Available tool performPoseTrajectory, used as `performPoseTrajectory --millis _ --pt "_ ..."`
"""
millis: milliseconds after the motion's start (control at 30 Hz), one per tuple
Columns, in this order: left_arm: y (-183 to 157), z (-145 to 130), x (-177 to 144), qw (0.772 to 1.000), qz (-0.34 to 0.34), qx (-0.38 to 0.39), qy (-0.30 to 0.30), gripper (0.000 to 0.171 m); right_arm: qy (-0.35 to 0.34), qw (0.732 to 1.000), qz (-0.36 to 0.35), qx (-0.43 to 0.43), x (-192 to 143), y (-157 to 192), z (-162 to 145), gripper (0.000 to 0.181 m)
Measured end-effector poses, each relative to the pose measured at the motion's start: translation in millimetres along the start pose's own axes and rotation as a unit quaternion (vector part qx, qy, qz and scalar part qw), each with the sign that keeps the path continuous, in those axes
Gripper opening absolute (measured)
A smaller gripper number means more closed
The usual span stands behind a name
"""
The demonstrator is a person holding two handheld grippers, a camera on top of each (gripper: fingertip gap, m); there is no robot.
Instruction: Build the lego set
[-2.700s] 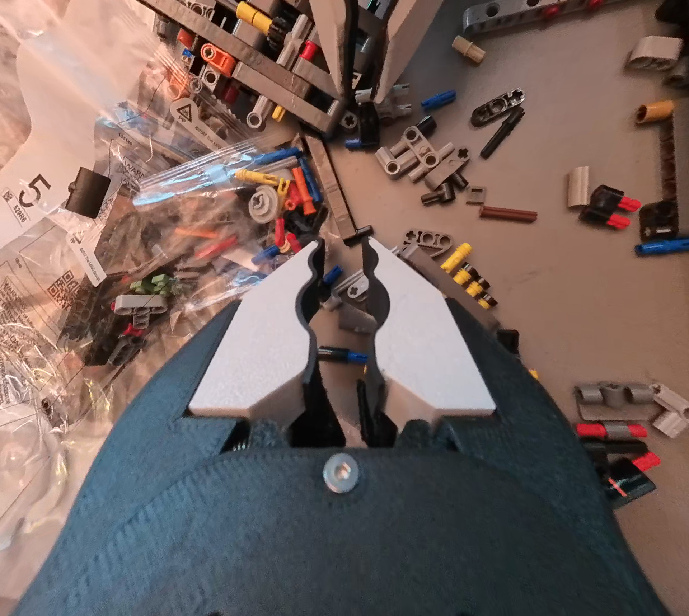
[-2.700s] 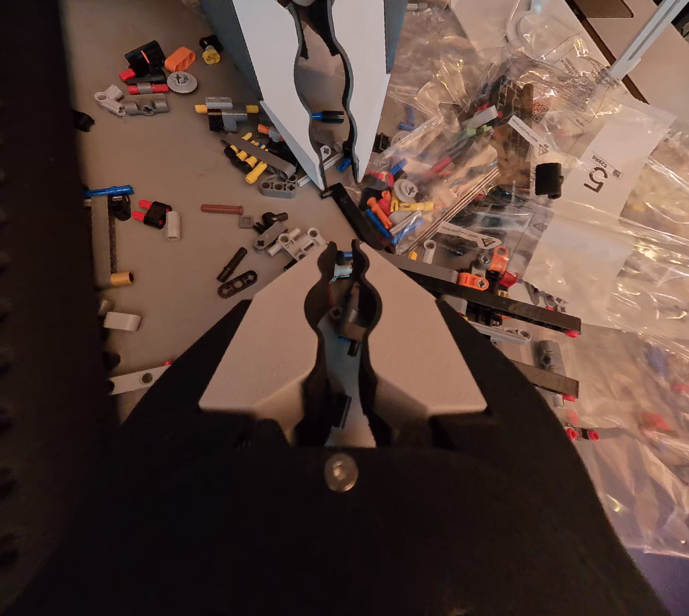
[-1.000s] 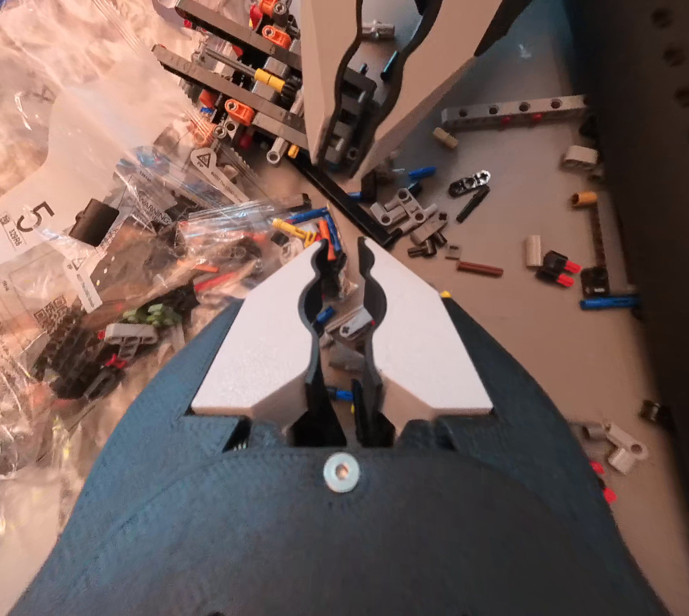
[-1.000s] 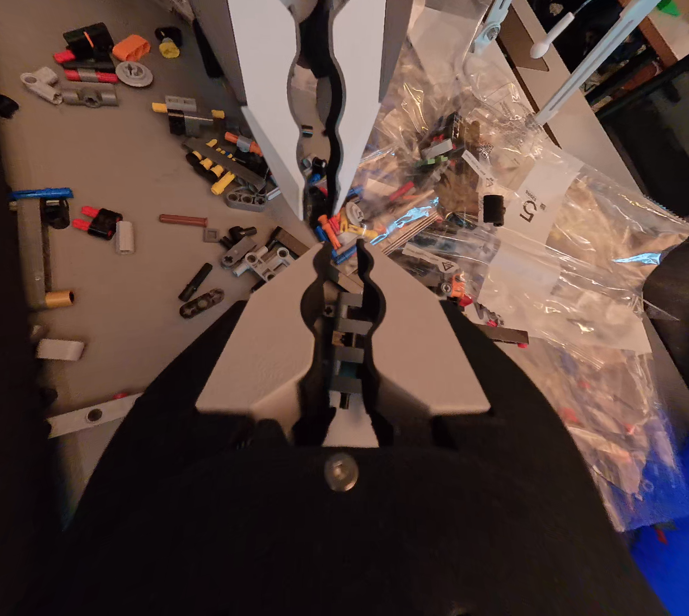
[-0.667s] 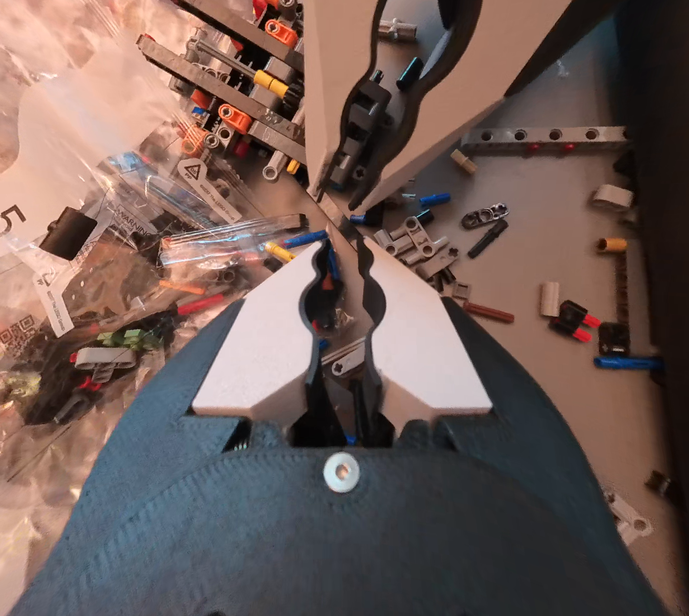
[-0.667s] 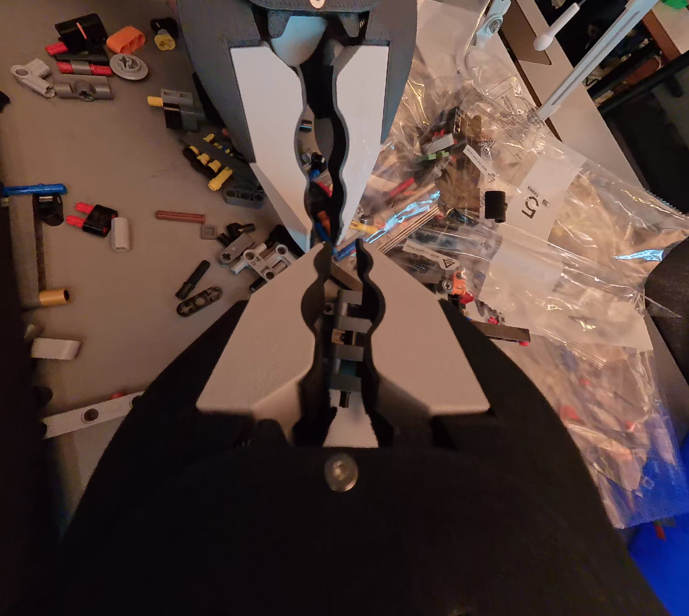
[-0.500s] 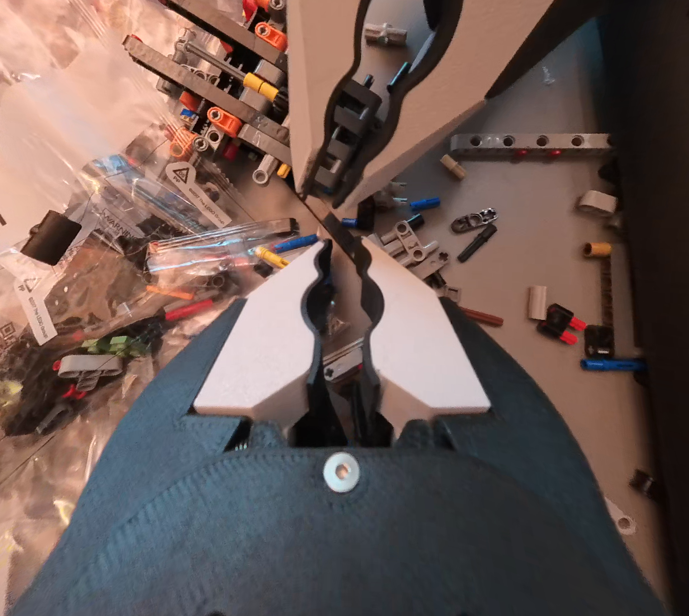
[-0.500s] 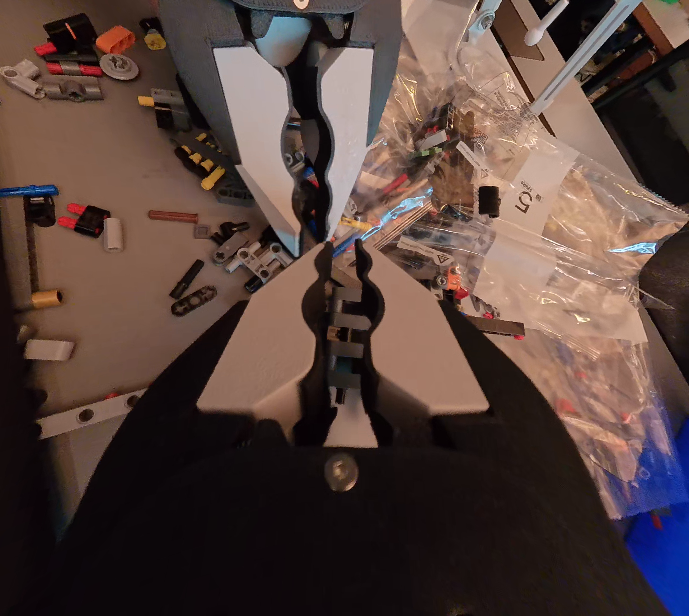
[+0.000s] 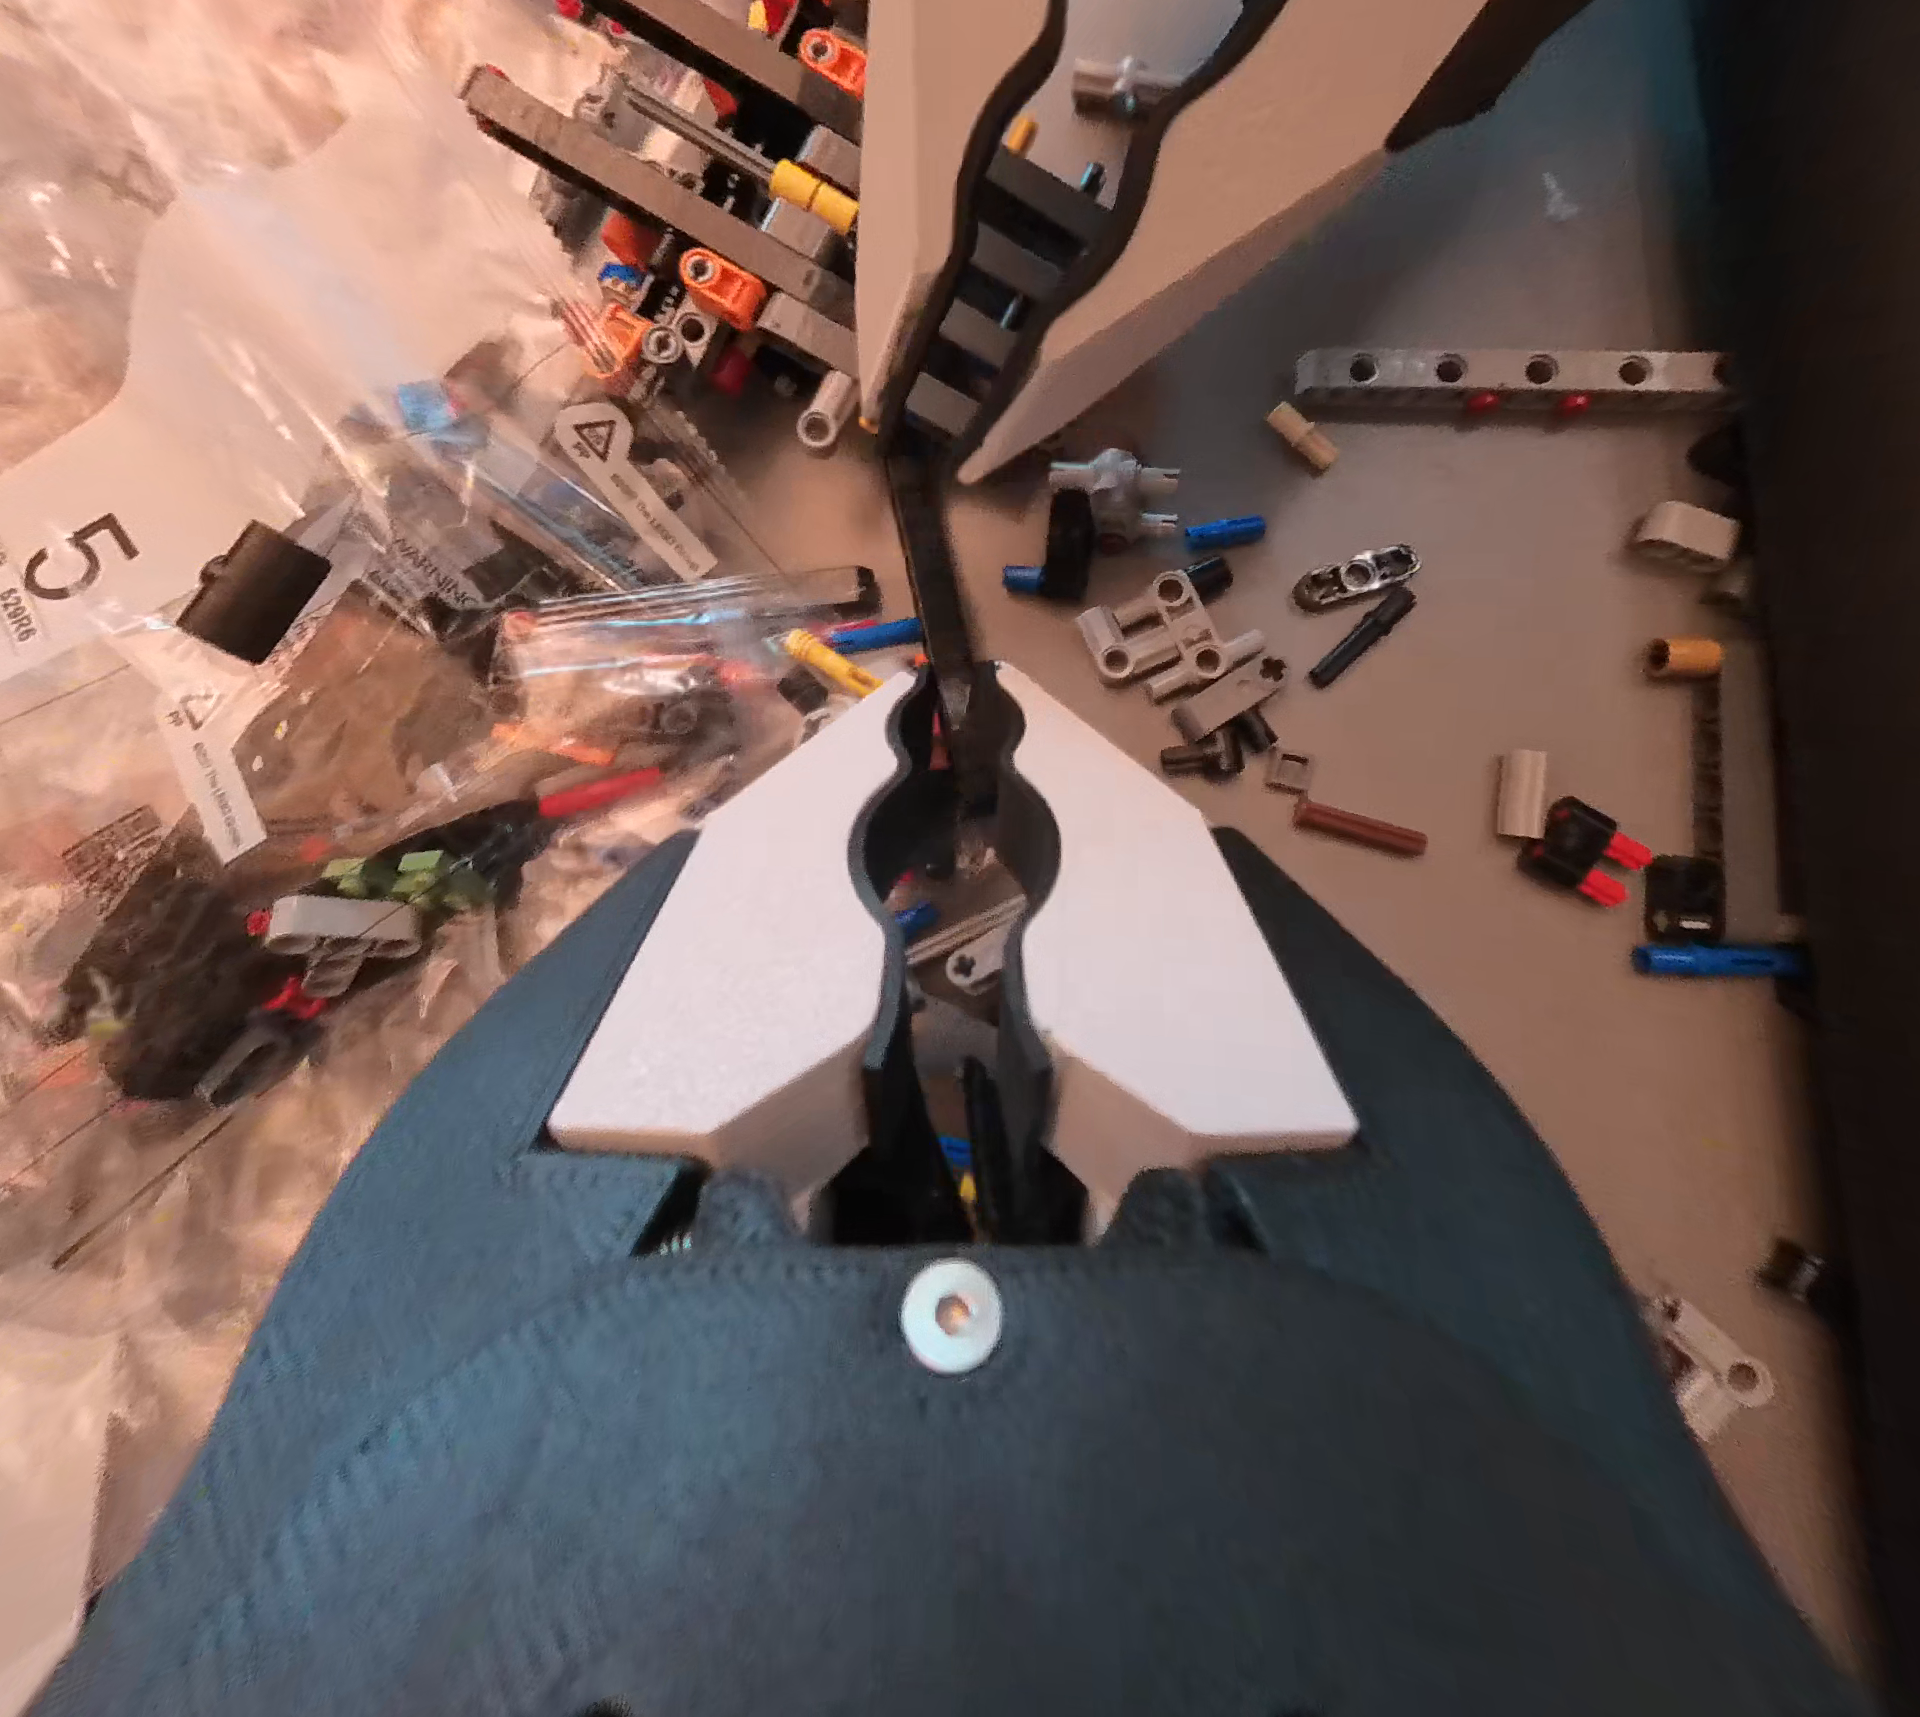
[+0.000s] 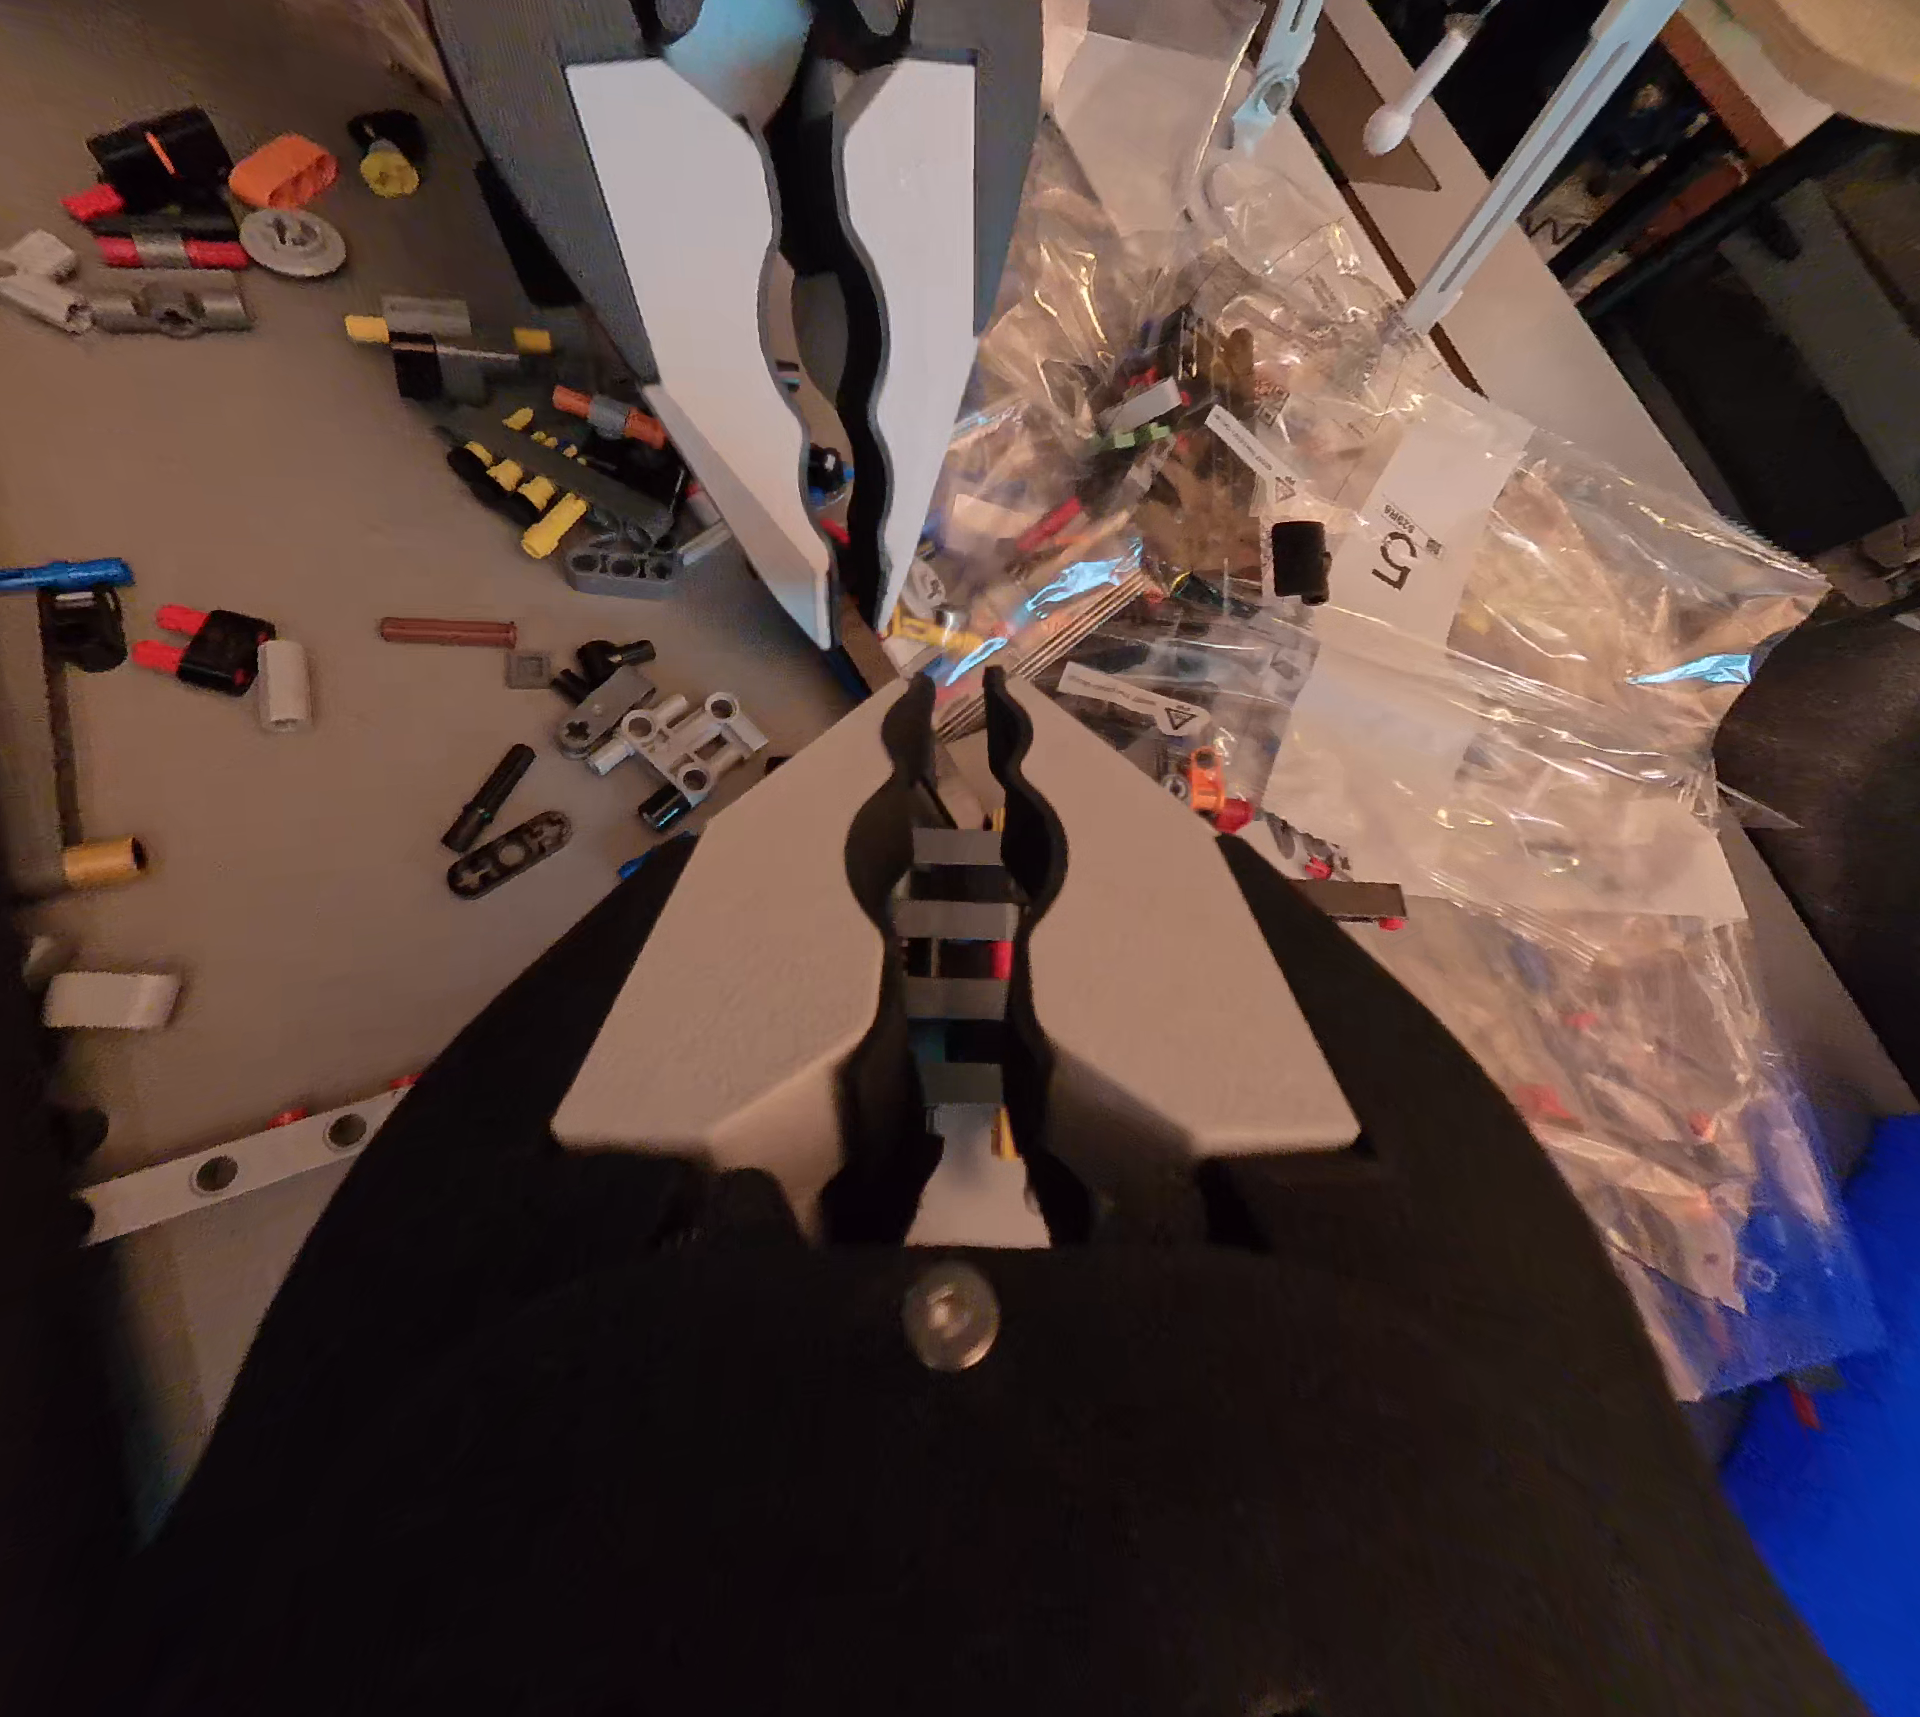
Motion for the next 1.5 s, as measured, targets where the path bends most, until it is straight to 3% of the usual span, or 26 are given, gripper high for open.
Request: performPoseTrajectory --millis 267,467,633,800,933,1300,1500 --pt "5 4 -19 0.997 -0.027 -0.042 -0.051 0.006 -0.018 1.0 0.011 -0.015 -1 6 6 0.011" --pt "2 18 -32 0.991 -0.058 -0.065 -0.102 0.0 0.02 0.998 0.015 -0.055 12 16 1 0.014" --pt "-3 27 -36 0.985 -0.081 -0.08 -0.131 0.0 0.006 0.998 -0.007 -0.059 10 12 7 0.0" --pt "4 8 -28 0.994 -0.052 -0.068 -0.071 0.0 0.006 0.999 -0.007 -0.045 8 9 5 0.0" --pt "2 -18 -11 0.999 -0.029 -0.036 0.021 0.018 0.015 0.999 -0.001 -0.036 10 9 1 0.002" --pt "-9 -4 -9 0.999 -0.043 -0.014 0.002 0.02 0.002 1.0 -0.011 -0.025 6 4 3 0.002" --pt "-15 -17 -8 0.998 -0.047 0.0 0.053 0.015 0.003 1.0 -0.011 -0.023 6 3 3 0.002"
Point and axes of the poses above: each gripper's, where its closed fingertips meet, x out along the fingers, z out of its top, y = z × x across the jaws, the point moved 3 cm from there along -x, back along the fingers, and after that the axes turned 2 degrees about -x, right-handed, at the moved point
